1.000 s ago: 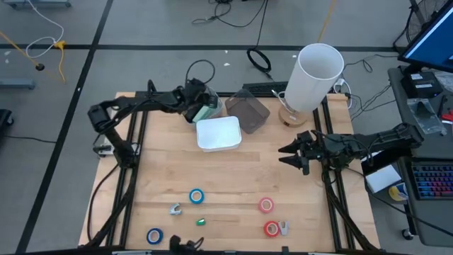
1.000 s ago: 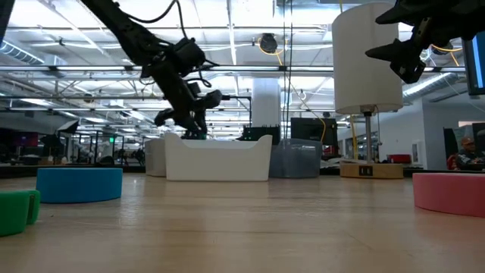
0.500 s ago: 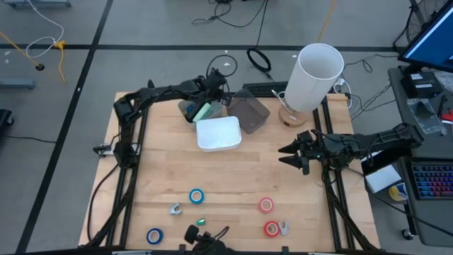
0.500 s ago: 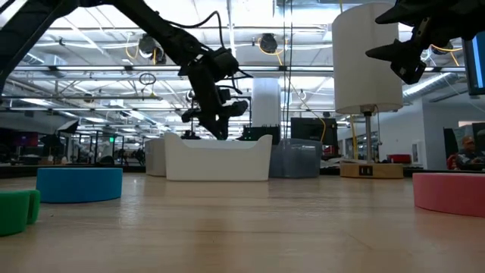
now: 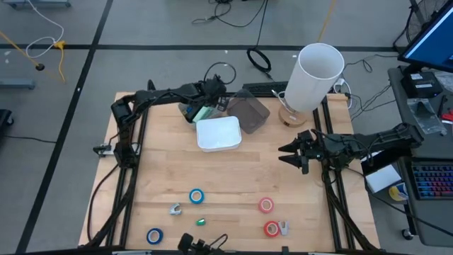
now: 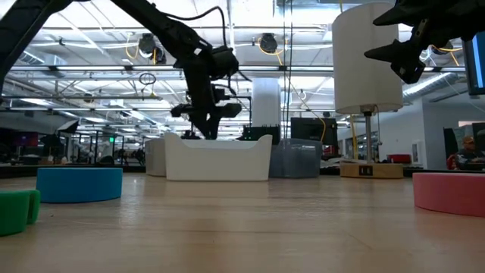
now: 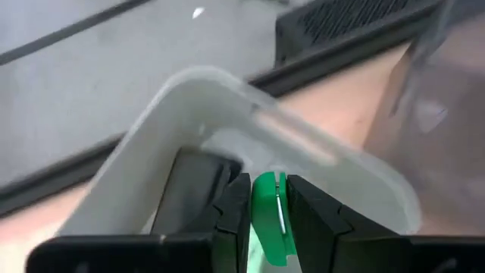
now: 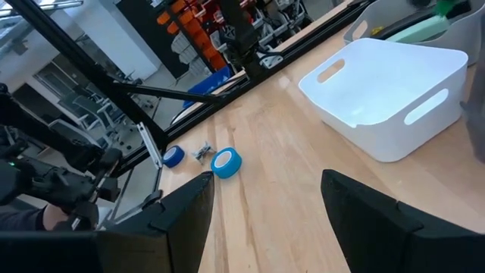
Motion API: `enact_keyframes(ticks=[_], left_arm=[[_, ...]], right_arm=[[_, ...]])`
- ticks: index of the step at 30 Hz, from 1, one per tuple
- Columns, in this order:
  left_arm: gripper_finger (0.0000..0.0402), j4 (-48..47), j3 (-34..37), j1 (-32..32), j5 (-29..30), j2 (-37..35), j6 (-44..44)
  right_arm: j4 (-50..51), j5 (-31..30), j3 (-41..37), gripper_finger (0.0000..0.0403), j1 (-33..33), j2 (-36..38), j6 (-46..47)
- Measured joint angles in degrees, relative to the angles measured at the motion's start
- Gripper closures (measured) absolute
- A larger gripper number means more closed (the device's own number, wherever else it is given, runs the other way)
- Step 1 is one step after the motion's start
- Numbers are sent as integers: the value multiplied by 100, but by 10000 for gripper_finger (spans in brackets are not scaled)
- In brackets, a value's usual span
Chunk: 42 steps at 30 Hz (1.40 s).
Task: Pick and place Stapler, Stapler remover, tape
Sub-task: Put the left small green stapler into the gray bin, then put the small green stapler into the gray bin
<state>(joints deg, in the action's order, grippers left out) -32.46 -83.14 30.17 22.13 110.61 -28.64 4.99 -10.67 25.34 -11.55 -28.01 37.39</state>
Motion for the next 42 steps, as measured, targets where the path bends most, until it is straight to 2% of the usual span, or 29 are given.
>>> enact_keyframes(ticks=[5, 14, 20, 26, 37, 42], left_arm=[[325, 578, 286, -31, -136, -13, -19], [325, 782, 388, -26, -155, 142, -24], [325, 953, 386, -31, -468, 294, 202], [320, 878, 386, -31, -401, 326, 286], [216, 858, 386, -60, -409, 302, 385], [194, 734, 386, -71, -426, -140, 556]], right_arm=[[0, -4, 0, 165, 0, 0, -28], [-2, -3, 0, 165, 0, -1, 37], [-2, 15, 0, 165, -4, -2, 55], [-5, 18, 0, 165, -4, -2, 68], [-5, 22, 0, 165, -4, -2, 53], [-4, 22, 0, 165, -4, -1, 53]])
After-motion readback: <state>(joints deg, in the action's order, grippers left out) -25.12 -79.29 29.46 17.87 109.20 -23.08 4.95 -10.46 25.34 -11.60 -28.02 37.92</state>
